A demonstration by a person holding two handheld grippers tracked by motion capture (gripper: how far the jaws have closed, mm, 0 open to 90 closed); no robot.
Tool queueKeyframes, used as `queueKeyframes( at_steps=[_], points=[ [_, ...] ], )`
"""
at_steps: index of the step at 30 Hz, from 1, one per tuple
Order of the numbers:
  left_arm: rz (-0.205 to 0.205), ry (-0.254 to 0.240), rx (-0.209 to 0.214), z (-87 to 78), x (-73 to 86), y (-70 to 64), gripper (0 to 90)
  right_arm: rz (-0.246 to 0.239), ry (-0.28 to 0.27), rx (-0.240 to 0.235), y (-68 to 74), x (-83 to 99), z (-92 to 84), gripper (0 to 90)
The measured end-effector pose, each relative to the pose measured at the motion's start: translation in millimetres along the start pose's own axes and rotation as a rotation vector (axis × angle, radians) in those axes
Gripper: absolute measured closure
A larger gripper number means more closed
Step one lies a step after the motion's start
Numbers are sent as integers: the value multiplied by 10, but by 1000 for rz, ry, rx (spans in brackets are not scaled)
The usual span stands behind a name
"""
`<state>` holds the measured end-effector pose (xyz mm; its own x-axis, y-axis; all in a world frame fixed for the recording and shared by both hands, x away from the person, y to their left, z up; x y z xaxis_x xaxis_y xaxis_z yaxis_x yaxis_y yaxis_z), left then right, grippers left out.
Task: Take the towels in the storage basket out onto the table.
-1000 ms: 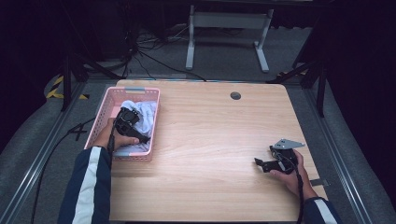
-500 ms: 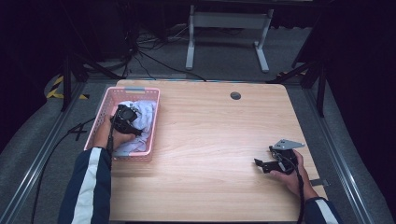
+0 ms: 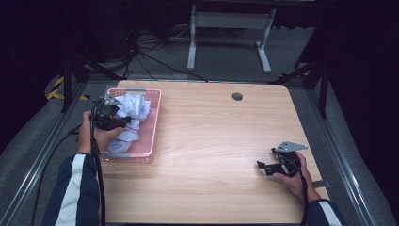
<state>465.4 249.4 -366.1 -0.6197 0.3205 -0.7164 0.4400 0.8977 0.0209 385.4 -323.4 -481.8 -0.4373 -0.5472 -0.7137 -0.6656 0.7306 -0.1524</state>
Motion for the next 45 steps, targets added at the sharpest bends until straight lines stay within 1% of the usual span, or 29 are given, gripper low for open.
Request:
queueKeyframes(
  at_steps=[2, 3, 5, 6, 7, 8, 9, 12, 14, 15, 16, 20, 22, 23, 24, 25, 26, 29, 31, 34, 36, 37, 38, 39, 41, 42, 43, 44, 45],
  points=[
    [1, -36, 6, -84, -51, 1, 572, -1, 0, 0, 0, 1, 0, 124],
    [1, -44, -1, -127, -79, -6, 572, -2, -1, -1, -1, 1, 0, 124],
    [3, -65, 12, -203, -129, -27, 572, 0, 0, -2, 1, 3, -3, 124],
    [12, -70, 8, -240, -155, -39, 572, 2, -1, -3, 2, 4, -5, 124],
    [15, -87, 14, -292, -191, -72, 572, 0, -1, -7, 3, 10, -13, 125],
    [15, -87, 14, -292, -191, -72, 572, 0, -1, -7, 3, 10, -13, 125],
    [15, -110, 25, -311, -214, -91, 572, -6, 0, -7, 1, 15, -16, 126],
    [20, -122, 42, -333, -253, -154, 572, -6, -3, -9, -1, 28, -30, 126],
    [18, -138, 53, -338, -282, -221, 572, -4, -3, -6, -2, 36, -37, 126],
    [27, -140, 67, -341, -300, -248, 573, -5, -3, -7, -3, 39, -40, 127],
    [24, -156, 72, -340, -316, -285, 573, -4, -2, -7, -3, 41, -43, 127],
    [52, -178, 91, -363, -405, -425, 573, 0, -3, -8, -4, 46, -49, 126],
    [72, -185, 109, -392, -456, -538, 573, -3, -2, -6, -8, 50, -51, 126],
    [94, -194, 110, -405, -480, -603, 573, -3, -1, -4, -11, 52, -52, 126],
    [115, -207, 139, -432, -519, -726, 573, -2, -2, -3, -13, 54, -53, 126],
    [115, -207, 139, -432, -519, -726, 572, -2, -2, -3, -13, 54, -53, 126],
    [136, -217, 155, -448, -547, -819, 572, -2, -2, -3, -15, 56, -54, 126],
    [172, -236, 204, -468, -616, -1069, 573, -3, -3, -2, -17, 57, -54, 126],
    [199, -237, 231, -451, -643, -1200, 572, 3, -4, -3, -14, 56, -57, 126],
    [238, -227, 282, -361, -655, -1466, 572, -1, -2, -1, -19, 56, -53, 124],
    [253, -211, 322, -289, -638, -1641, 571, -1, -2, 0, -19, 56, -54, 124],
    [274, -202, 336, -250, -624, -1724, 571, -1, -2, 1, -19, 57, -54, 124],
    [277, -197, 357, -209, -605, -1810, 570, 1, -1, 1, -19, 57, -55, 124],
    [282, -189, 376, -176, -589, -1871, 570, 5, -3, -1, -17, 56, -56, 125],
    [307, -165, 396, -77, -535, -2022, 567, 5, -3, 0, -17, 56, -56, 124],
    [317, -153, 420, -19, -497, -2093, 565, 5, -3, 0, -17, 56, -56, 124],
    [328, -135, 449, 53, -449, -2164, 564, 0, -1, 1, -19, 57, -55, 124],
    [350, -100, 455, 164, -363, -2273, 561, 1, -2, 0, -19, 57, -55, 124],
    [354, -78, 465, 239, -296, -2346, 558, 0, -2, 0, -20, 57, -55, 124]
  ],
)
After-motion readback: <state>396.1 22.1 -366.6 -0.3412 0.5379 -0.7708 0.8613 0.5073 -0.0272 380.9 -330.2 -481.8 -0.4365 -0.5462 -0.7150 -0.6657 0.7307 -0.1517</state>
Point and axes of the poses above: each handheld gripper's, and its own axes: z roughly forward along the jaws, x roughly out of its underside, y roughly to its left, the point moved 2 cm from there along z, roughly forward along the jaws, and after that the axes turned 9 degrees about -z, right-handed, at the moved point
